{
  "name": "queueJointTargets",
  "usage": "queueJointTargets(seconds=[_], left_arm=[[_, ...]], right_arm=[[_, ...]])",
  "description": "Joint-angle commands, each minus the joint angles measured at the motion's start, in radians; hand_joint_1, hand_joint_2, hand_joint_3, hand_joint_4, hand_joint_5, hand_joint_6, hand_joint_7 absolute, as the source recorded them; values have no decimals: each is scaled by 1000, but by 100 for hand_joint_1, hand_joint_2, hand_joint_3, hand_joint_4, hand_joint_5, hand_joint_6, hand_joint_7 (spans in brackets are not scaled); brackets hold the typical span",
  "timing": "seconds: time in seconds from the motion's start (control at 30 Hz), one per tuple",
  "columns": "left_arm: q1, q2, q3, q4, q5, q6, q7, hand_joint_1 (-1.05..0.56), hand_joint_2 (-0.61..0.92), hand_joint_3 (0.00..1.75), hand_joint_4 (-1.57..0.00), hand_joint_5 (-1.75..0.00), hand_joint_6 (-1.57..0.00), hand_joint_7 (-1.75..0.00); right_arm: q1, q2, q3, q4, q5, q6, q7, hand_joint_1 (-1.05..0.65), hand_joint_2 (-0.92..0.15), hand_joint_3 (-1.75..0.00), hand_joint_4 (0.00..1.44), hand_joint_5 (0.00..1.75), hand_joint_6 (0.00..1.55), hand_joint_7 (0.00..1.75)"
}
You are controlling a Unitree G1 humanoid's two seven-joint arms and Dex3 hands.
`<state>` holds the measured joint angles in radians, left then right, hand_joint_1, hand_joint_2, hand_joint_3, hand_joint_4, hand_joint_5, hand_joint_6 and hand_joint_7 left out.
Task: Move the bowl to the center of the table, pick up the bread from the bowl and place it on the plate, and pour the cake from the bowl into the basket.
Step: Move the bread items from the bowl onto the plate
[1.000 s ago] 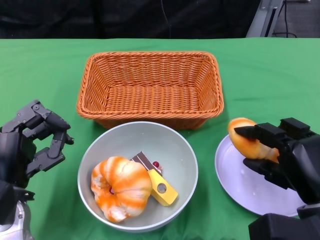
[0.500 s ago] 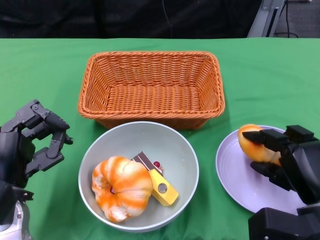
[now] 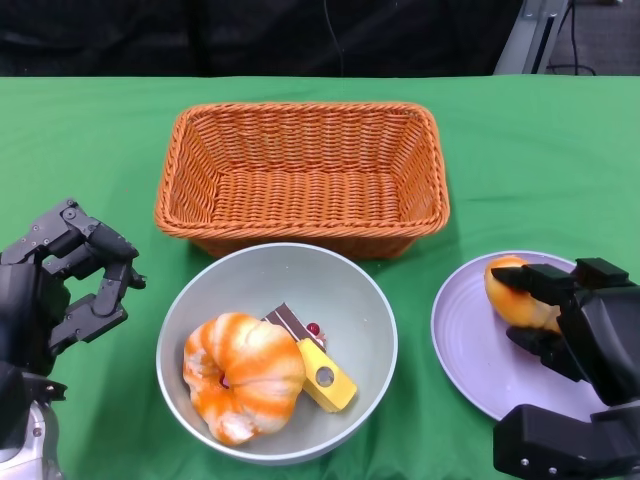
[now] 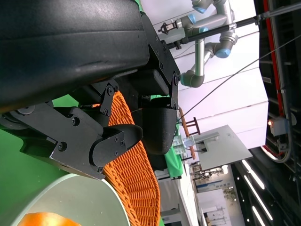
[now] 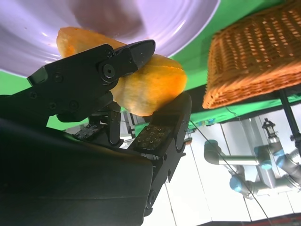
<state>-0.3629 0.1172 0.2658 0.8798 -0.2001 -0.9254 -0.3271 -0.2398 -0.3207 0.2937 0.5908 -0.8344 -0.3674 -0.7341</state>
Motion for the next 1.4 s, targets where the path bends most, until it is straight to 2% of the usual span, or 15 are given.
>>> queueJointTargets(seconds=[0.03, 0.5, 0.67, 0.8, 0.9, 0.93, 0.97, 1.03, 1.1, 1.23, 1.4], left_arm=[[12, 17, 2, -5, -9, 3, -1, -8, 69, 88, -76, -155, -75, -140], [10, 17, 0, 5, -3, -7, -1, -8, 68, 90, -77, -156, -75, -141], [10, 15, 0, 4, -5, -10, -1, -8, 67, 91, -77, -156, -75, -140], [9, 18, 2, 7, -8, -8, -5, -8, 67, 91, -76, -155, -75, -140], [8, 21, 1, 14, 2, -17, 2, -9, 67, 91, -76, -154, -75, -140], [8, 22, 1, 15, 3, -18, 4, -9, 67, 91, -76, -154, -75, -140], [8, 22, 2, 13, 3, -16, 4, -9, 67, 92, -76, -154, -75, -139], [9, 21, 2, 10, 0, -13, 2, -9, 67, 92, -77, -154, -75, -139], [9, 22, 1, 10, -1, -15, 0, -9, 66, 93, -77, -154, -75, -139], [10, 21, 0, 7, -6, -6, -4, -9, 66, 93, -77, -156, -75, -140], [12, 23, -4, 7, 1, -8, -4, -8, 65, 95, -77, -158, -74, -143]], right_arm=[[-13, 1, -4, 16, 30, 6, -7, -10, -89, -1, 86, 118, 111, 29], [-39, -1, 15, 91, 58, -22, -10, -8, -88, 0, 87, 113, 115, 20], [-34, -9, 20, 75, 65, 1, 42, -7, -89, -1, 84, 113, 114, 17], [-10, -10, 14, 14, 77, 41, 109, -12, -90, 0, 80, 88, 108, 7], [23, -5, 10, -73, 75, 119, 169, -15, -85, 0, 83, 37, 96, 1], [37, -3, 11, -108, 71, 152, 195, -20, -85, 0, 68, 16, 83, 0], [52, -3, 12, -149, 72, 185, 232, -23, -85, 0, 60, 8, 77, 0], [81, -4, 13, -225, 73, 238, 297, -28, -86, -1, 38, 2, 59, 0], [110, -9, 16, -305, 65, 280, 355, -32, -85, 0, 30, 0, 49, 0], [157, -20, 17, -442, 51, 347, 455, -40, -85, -1, 23, 0, 41, 0], [196, -20, 4, -560, 67, 386, 544, -43, -86, 0, 19, 0, 40, 0]])
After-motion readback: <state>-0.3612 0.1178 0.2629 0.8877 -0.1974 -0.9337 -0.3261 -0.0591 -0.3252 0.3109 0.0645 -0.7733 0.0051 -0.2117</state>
